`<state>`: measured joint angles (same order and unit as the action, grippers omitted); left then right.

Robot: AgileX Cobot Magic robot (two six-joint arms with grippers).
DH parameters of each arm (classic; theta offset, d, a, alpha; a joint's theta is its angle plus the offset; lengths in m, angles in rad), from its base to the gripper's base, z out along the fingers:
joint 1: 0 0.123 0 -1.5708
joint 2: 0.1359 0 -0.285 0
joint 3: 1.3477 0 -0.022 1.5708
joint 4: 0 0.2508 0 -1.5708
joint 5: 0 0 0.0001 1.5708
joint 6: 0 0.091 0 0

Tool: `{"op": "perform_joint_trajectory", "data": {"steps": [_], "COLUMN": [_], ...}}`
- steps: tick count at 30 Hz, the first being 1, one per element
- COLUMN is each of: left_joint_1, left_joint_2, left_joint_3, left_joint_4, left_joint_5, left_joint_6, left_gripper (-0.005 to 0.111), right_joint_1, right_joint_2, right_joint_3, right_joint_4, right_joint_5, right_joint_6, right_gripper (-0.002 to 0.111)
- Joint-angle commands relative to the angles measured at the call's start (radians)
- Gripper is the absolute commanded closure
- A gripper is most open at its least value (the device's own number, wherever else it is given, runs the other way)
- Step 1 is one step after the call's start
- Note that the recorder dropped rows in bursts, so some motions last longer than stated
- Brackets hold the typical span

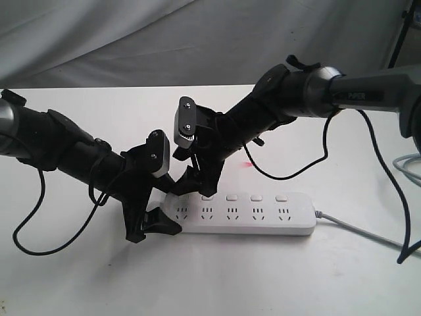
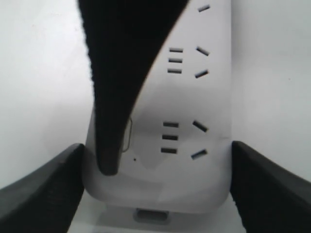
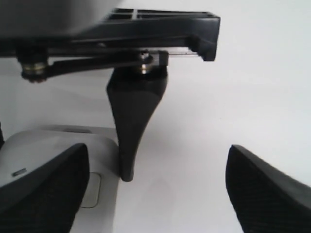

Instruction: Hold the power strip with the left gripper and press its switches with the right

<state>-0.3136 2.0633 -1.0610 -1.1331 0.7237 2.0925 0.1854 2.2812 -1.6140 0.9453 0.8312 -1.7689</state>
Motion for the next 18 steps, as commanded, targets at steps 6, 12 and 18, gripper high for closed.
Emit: {"op": "perform_joint_trajectory", "data": {"steps": [6,12,18], "left_joint_1": [-0.005,-0.005,-0.005], "left_joint_2": [0.002,0.002,0.002], "left_joint_3": [-0.004,-0.004,-0.004], "left_joint_4": [-0.010,-0.010,-0.010], "left_joint_5": [-0.014,-0.014,-0.014], "left_joint_6": [0.001,0.001,0.001], "left_gripper": [0.107,0.107,0.107], "right_joint_1": [0.002,0.003,0.003], "right_joint_2": [-0.005,-0.005,-0.005], "right_joint_3": [0.000,0.000,0.000], "right_joint_4": [-0.025,-0.049,-0.081], "right_joint_5": [-0.025,-0.025,-0.027], "right_joint_6": [0.016,0.025,0.048], "right_gripper": [0.037,0.037,0.037]}}
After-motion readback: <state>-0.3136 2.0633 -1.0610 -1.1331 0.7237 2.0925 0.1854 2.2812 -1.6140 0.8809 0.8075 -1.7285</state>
